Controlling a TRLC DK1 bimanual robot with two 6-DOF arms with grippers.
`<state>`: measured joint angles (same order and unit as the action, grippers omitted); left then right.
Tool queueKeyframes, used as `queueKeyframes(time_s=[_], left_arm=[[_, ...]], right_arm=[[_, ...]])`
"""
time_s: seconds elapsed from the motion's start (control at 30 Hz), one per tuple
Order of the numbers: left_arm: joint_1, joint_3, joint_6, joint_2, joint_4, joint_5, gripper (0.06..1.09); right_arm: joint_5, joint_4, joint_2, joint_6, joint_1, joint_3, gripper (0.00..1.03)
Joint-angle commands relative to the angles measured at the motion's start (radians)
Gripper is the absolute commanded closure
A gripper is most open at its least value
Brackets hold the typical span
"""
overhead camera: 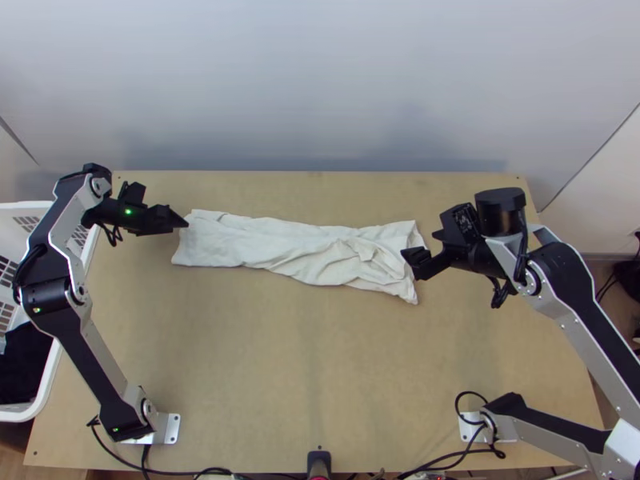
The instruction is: Fold the t-shirt
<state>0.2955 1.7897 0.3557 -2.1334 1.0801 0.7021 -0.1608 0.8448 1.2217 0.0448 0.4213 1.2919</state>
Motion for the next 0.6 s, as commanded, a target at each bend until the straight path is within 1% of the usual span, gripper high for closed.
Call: queueKeyframes(time_s=[0.0,0.3,0.57], left_arm=[[0.01,-0.033,0.026,0.009,-0.003,-0.012,0.12],[-0.036,-0.075,-0.003,-0.011,-0.077,-0.012,0.12],[-0.065,-0.07,-0.034,-0.022,-0.106,-0.013,0.12]], right_arm=[[0.001,-0.009,0.009,0.0,0.005,-0.003,0.03],[0.001,0.004,0.004,-0.008,0.005,0.023,0.03],[0.001,0.023,0.001,-0.008,0.007,0.027,0.04]])
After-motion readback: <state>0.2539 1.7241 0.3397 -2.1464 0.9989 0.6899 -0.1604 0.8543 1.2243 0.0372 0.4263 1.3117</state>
